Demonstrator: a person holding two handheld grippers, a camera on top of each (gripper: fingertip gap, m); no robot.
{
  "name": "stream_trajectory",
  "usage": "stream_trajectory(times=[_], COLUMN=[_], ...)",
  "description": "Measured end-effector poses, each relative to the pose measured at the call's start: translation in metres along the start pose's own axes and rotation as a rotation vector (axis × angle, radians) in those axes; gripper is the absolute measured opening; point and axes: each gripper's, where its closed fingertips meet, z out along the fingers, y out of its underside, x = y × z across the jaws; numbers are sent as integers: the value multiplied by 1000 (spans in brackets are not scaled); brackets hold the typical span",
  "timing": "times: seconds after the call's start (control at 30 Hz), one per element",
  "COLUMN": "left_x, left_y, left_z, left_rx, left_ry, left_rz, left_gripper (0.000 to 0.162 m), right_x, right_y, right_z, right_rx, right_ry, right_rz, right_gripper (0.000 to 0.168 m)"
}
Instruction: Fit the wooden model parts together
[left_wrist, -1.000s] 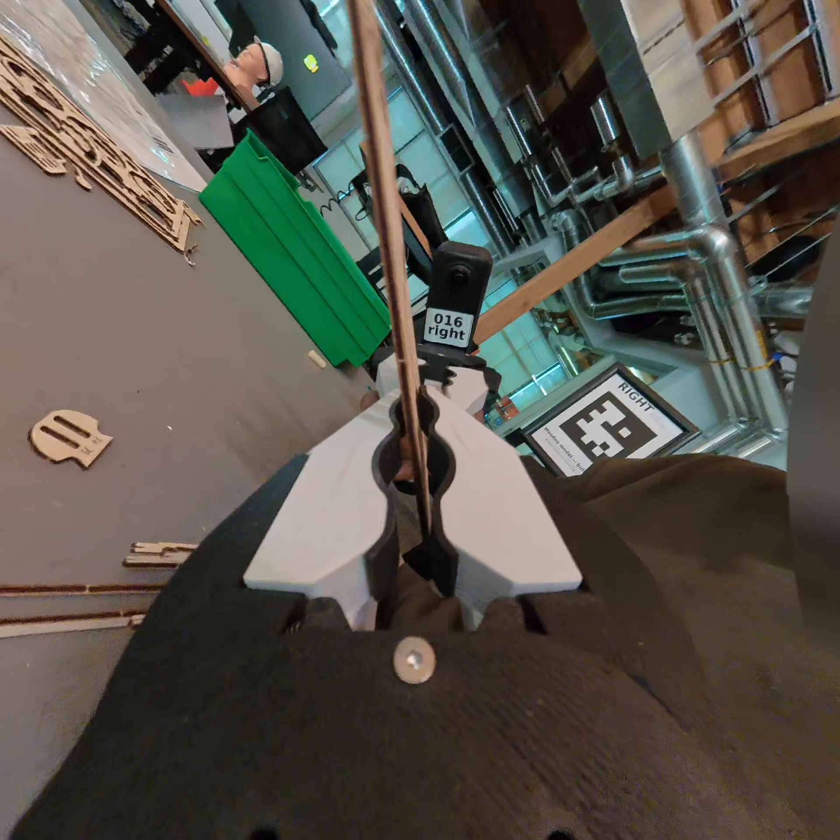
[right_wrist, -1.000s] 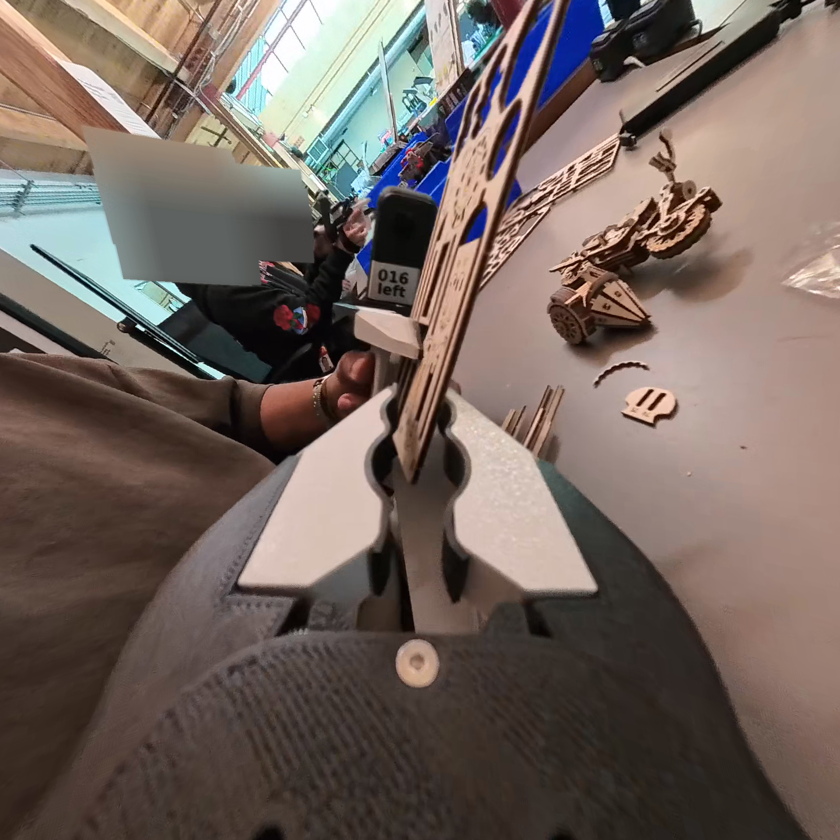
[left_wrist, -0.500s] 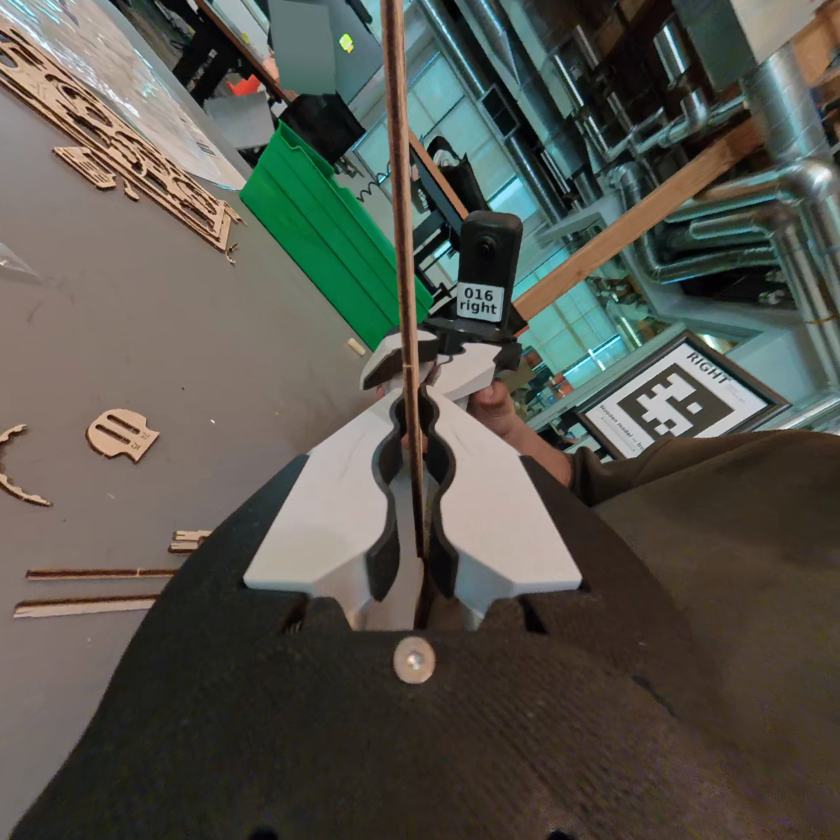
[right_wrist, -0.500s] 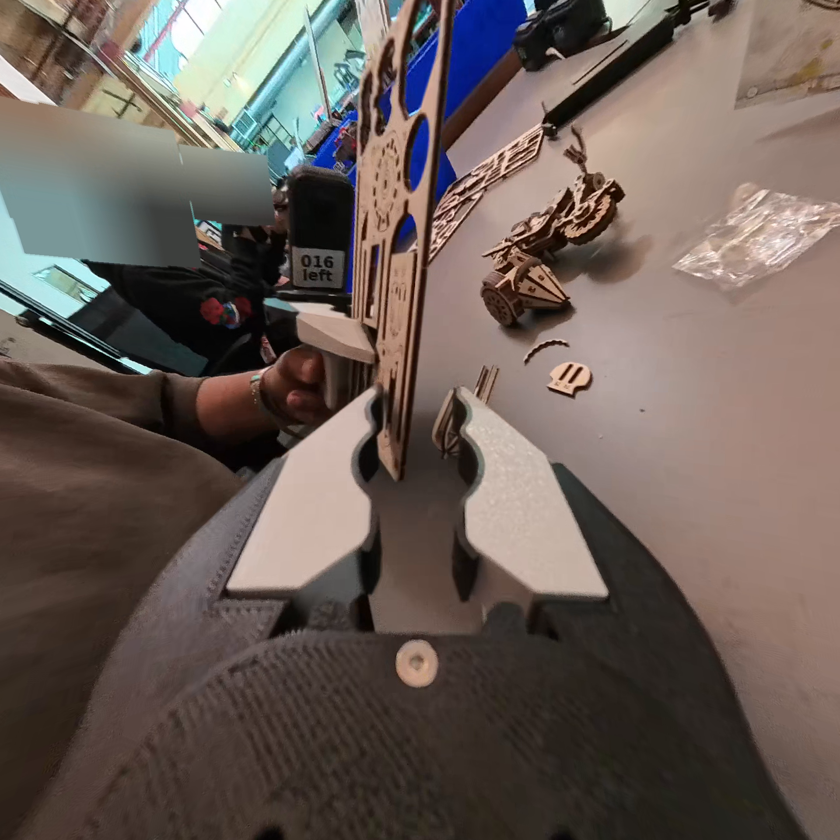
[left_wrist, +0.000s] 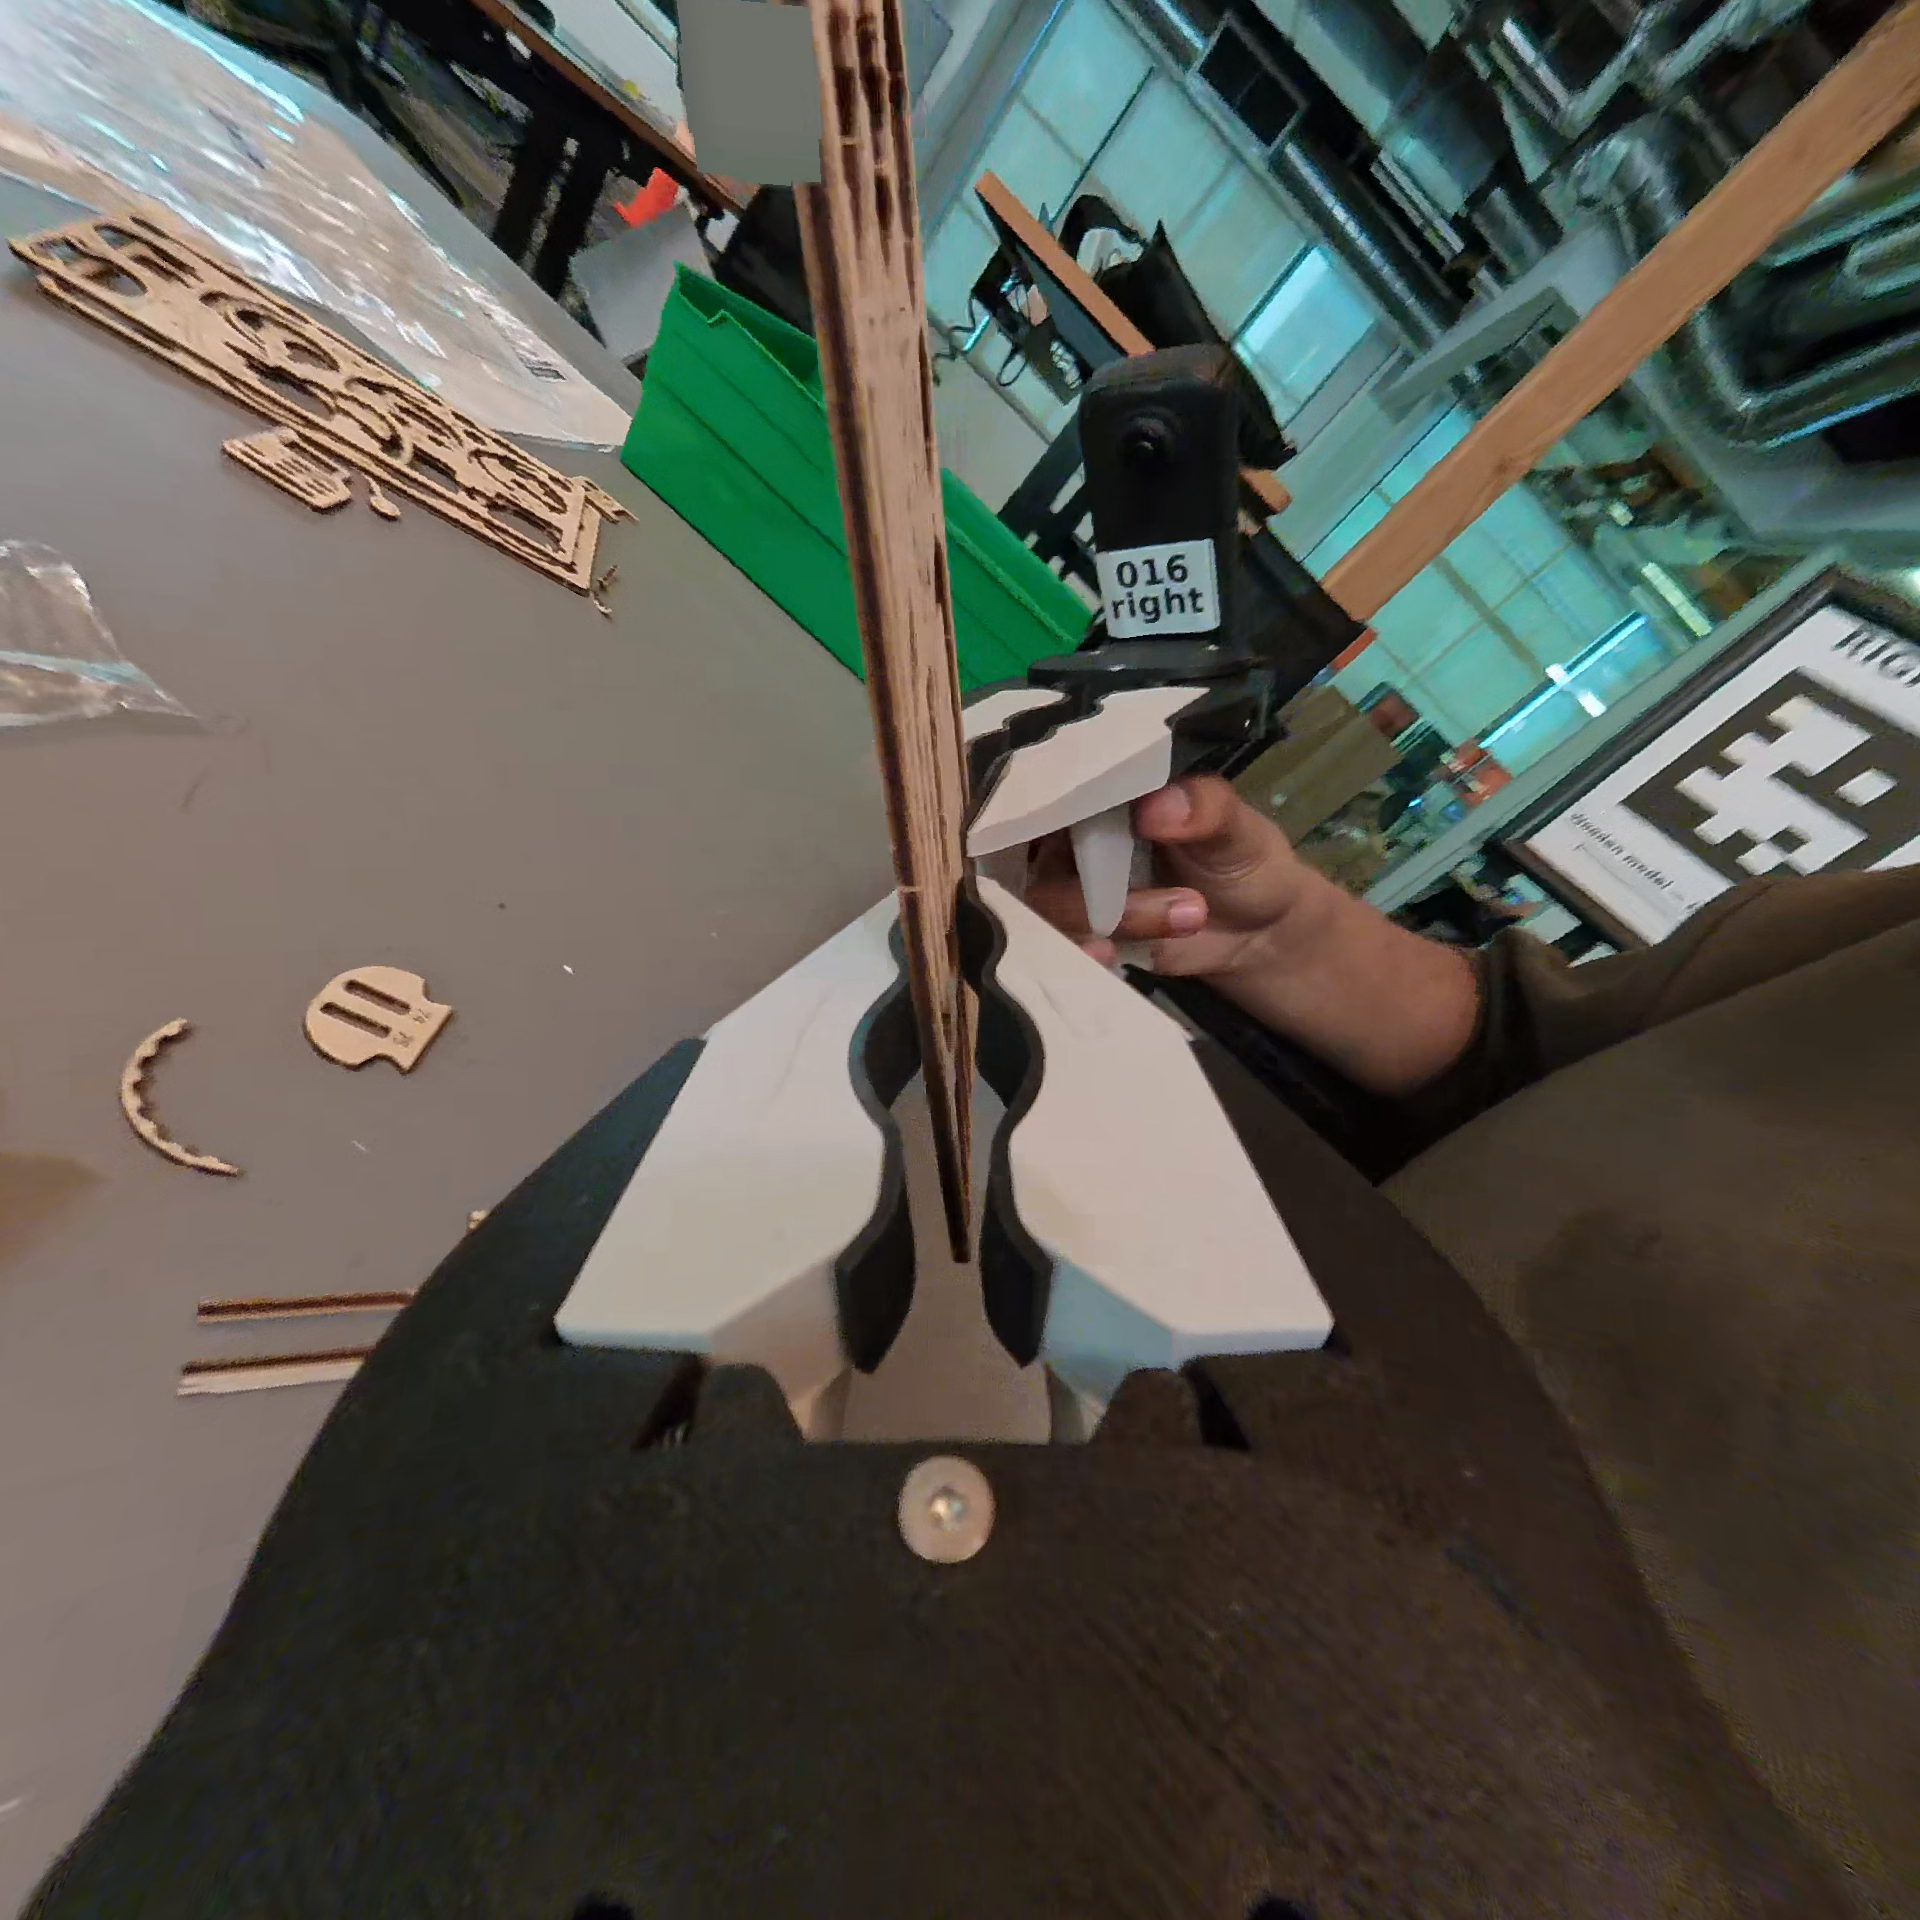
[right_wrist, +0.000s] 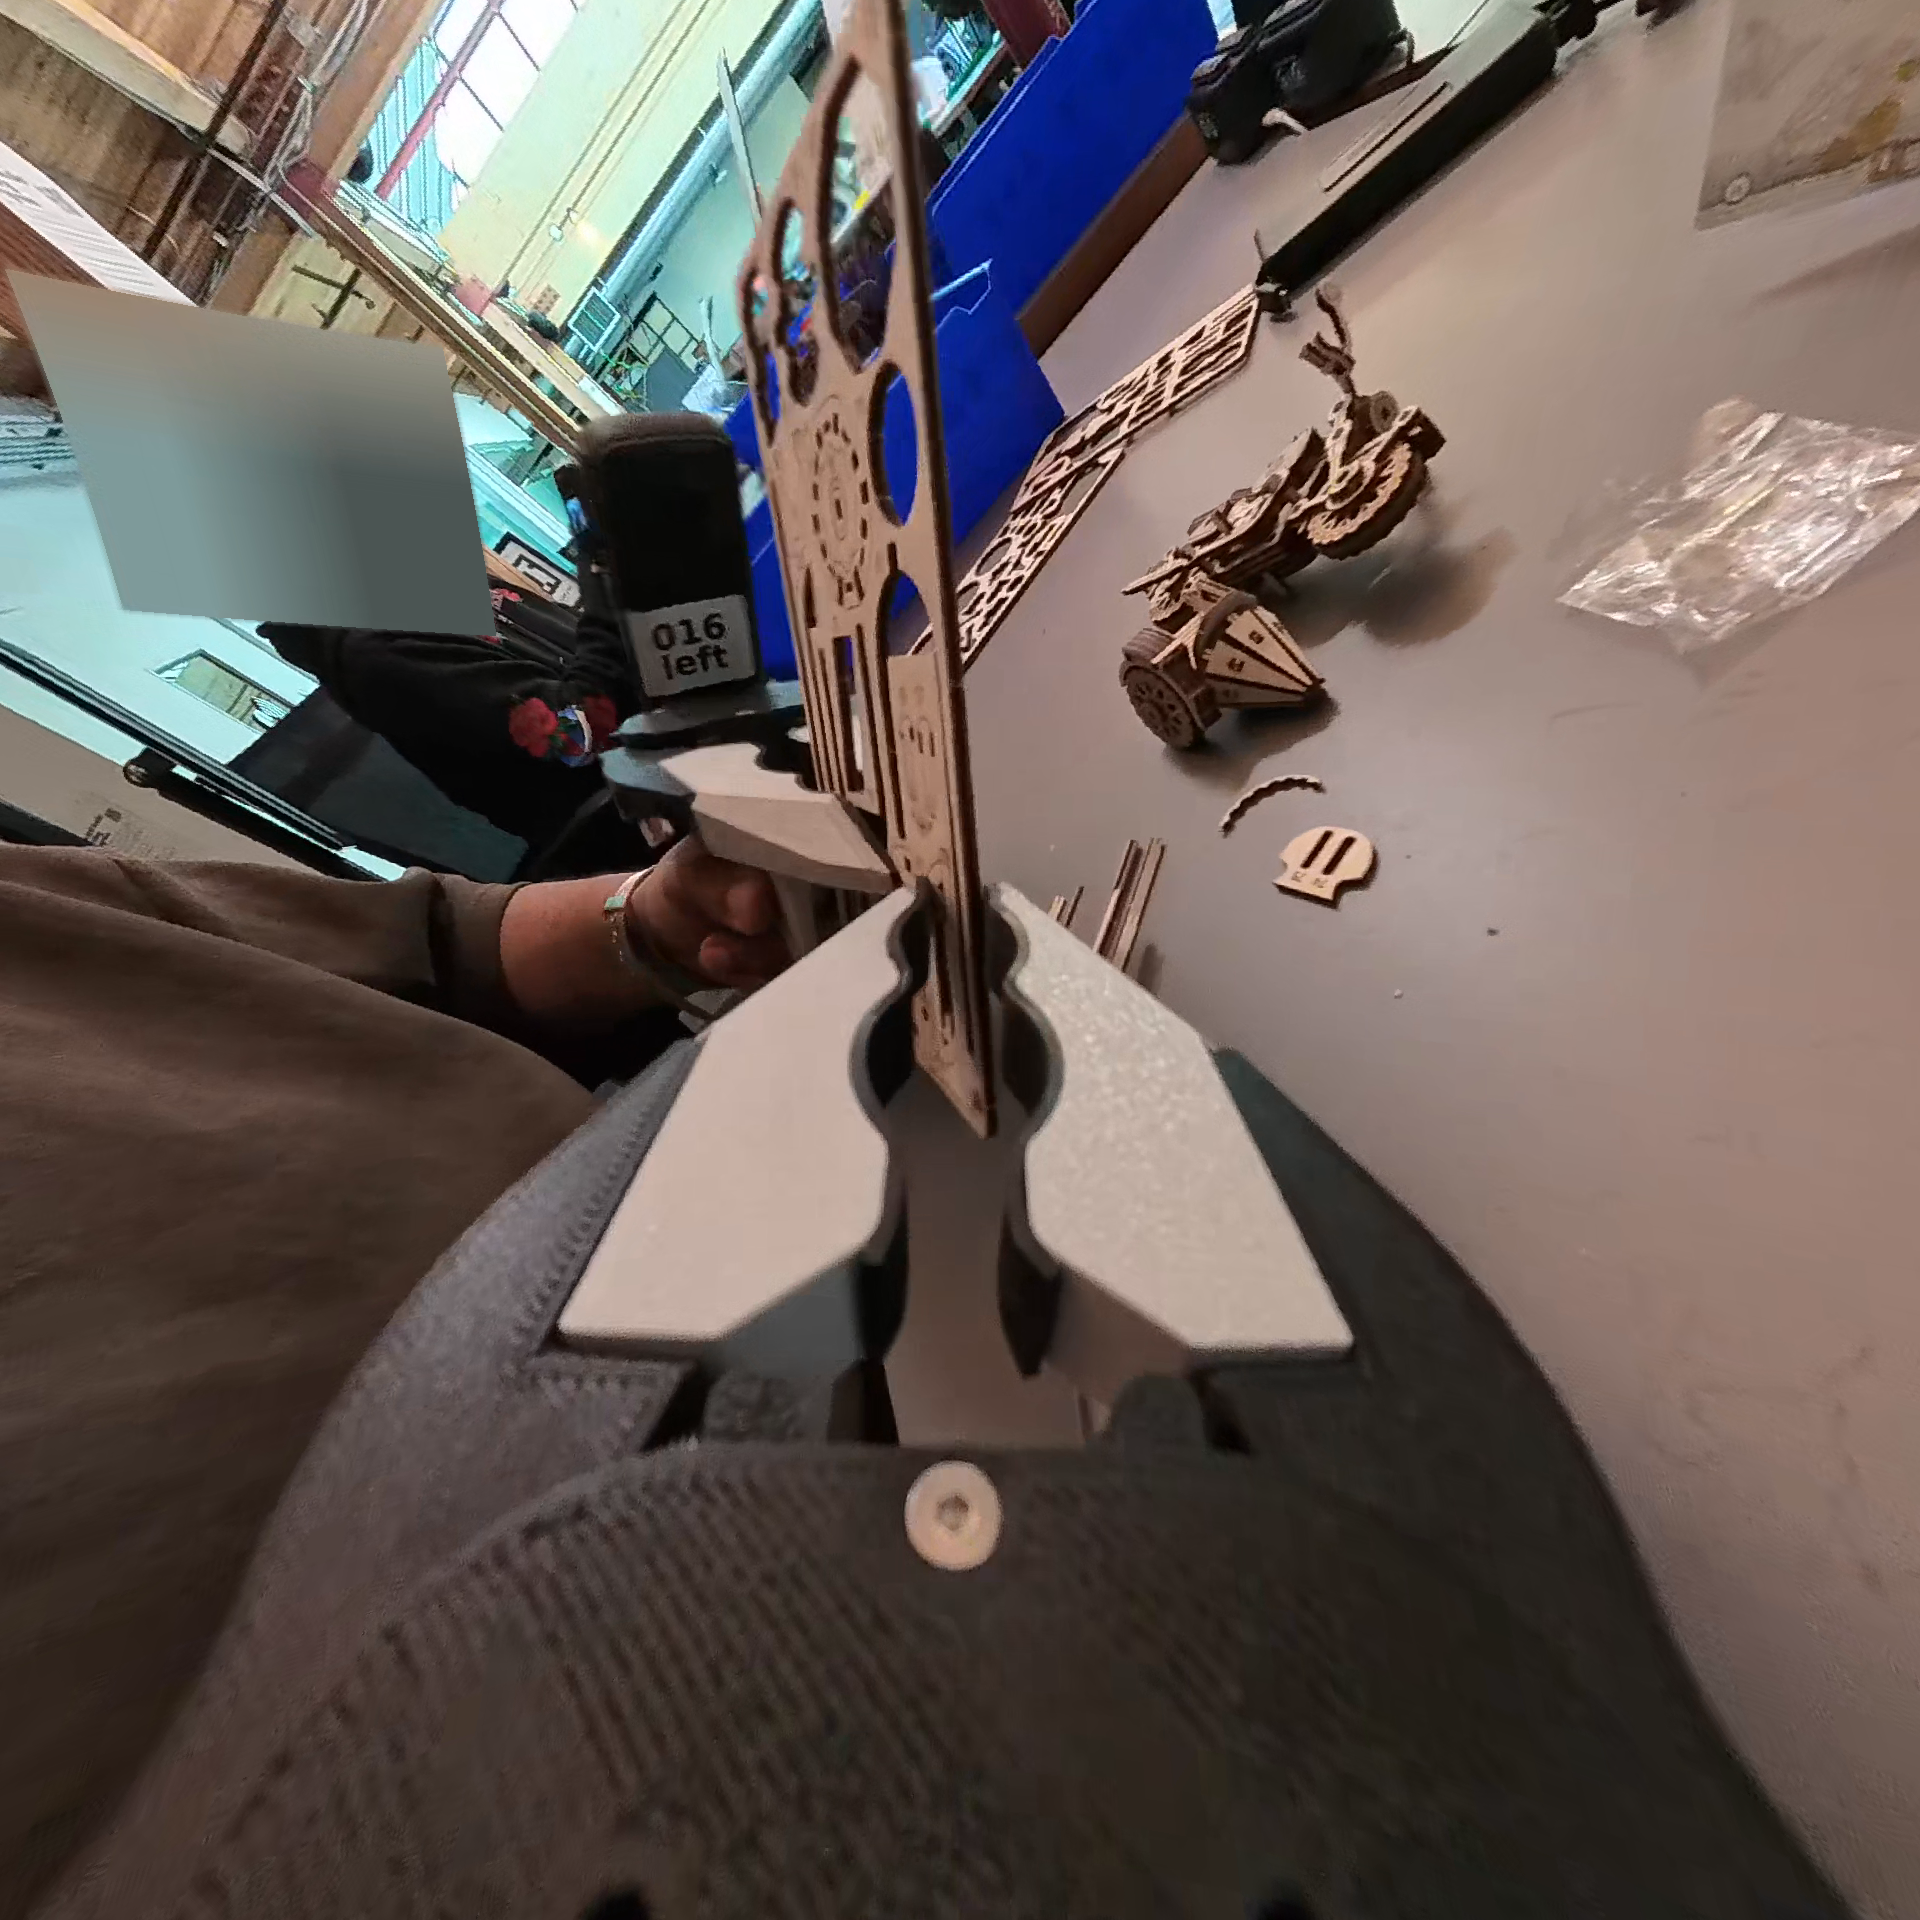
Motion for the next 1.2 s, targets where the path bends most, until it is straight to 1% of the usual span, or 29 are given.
stream_trajectory(times=[0.13,0.27,0.37,0.4,0.47,0.53,0.63,0.67,0.8,0.87,0.9,0.93,0.97,1.0,1.07,1.13,1.2], left_x=[0,-2,-3,2,-3,0,-3,-3,-5,-7,-8,-9,-11,-12,-15,-20,-24], left_y=[1,2,3,4,5,-1,-1,-1,-7,-6,-5,-6,-8,-9,-7,-6,-5], left_z=[1,1,1,3,5,4,2,2,-2,-2,-2,-2,-3,-3,-3,-4,-4], left_rx=[-12,-12,-18,-27,-27,-14,-19,-19,18,12,4,8,15,16,-1,-6,-17], left_ry=[-57,-64,-78,-52,-116,-89,-105,-102,-49,-31,-29,-34,-47,-58,-87,-127,-157], left_rz=[96,72,95,101,137,99,140,136,26,0,-5,-7,-10,-7,15,36,43], left_gripper=[2,2,2,2,2,1,1,1,1,1,1,4,10,23,37,47,51], right_x=[1,4,7,11,12,8,10,8,0,1,5,8,6,5,6,18,33], right_y=[1,1,2,3,1,-4,-4,-4,-10,-9,-7,-6,-6,-9,-15,-18,-20], right_z=[-1,0,0,0,-1,-2,-2,-3,-7,-7,-7,-8,-10,-13,-26,-43,-64], right_rx=[-6,-13,-20,-26,-19,-1,-5,5,37,29,17,4,-7,-6,9,7,9], right_ry=[38,95,136,176,213,205,207,184,93,83,98,108,90,73,57,90,145], right_rz=[-27,-85,-113,-139,-213,-228,-213,-206,-160,-155,-156,-161,-160,-143,-106,-75,-31], right_gripper=[8,8,9,3,4,5,8,12,20,21,17,3,1,1,1,1,1])
